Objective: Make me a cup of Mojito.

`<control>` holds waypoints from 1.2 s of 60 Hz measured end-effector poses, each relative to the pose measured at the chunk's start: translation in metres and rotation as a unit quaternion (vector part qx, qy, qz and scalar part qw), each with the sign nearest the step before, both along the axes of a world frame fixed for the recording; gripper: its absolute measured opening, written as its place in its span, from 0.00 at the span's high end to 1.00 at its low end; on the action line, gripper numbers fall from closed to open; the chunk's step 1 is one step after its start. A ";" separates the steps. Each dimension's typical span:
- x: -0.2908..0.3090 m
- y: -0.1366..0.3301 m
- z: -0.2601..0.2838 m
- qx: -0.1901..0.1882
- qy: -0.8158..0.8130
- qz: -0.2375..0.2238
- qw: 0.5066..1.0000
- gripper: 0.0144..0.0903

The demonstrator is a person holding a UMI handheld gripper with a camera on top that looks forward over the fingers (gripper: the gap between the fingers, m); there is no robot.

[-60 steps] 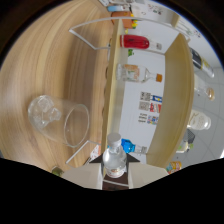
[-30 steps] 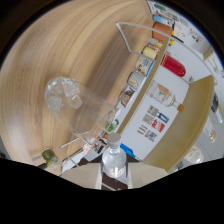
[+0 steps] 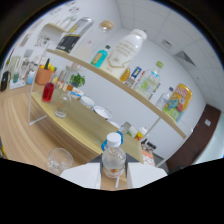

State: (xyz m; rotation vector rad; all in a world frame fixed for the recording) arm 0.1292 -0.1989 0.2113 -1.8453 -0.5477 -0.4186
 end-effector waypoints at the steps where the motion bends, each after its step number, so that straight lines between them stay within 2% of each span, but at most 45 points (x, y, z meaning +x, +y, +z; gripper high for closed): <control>1: 0.002 0.001 -0.001 0.003 0.025 -0.004 1.000 0.74; 5: 0.010 0.003 -0.014 0.004 0.120 -0.019 0.993 0.74; 12: 0.022 0.007 -0.055 -0.023 0.230 -0.051 0.972 0.74; 24: 0.036 0.006 -0.139 -0.092 0.287 -0.084 0.950 0.74; 29: 0.037 0.005 -0.163 -0.109 0.291 -0.090 0.946 0.74; 39: 0.037 -0.001 -0.188 -0.129 0.284 -0.091 0.946 0.74; 57: 0.038 -0.004 -0.192 -0.137 0.275 -0.092 0.947 0.71; 64: 0.043 -0.014 -0.191 -0.147 0.261 -0.104 0.948 0.52; 68: 0.041 -0.020 -0.178 -0.144 0.260 -0.104 0.949 0.16; 70: 0.042 -0.023 -0.165 -0.132 0.260 -0.106 0.951 0.08; 72: 0.044 -0.028 -0.152 -0.119 0.259 -0.111 0.952 0.06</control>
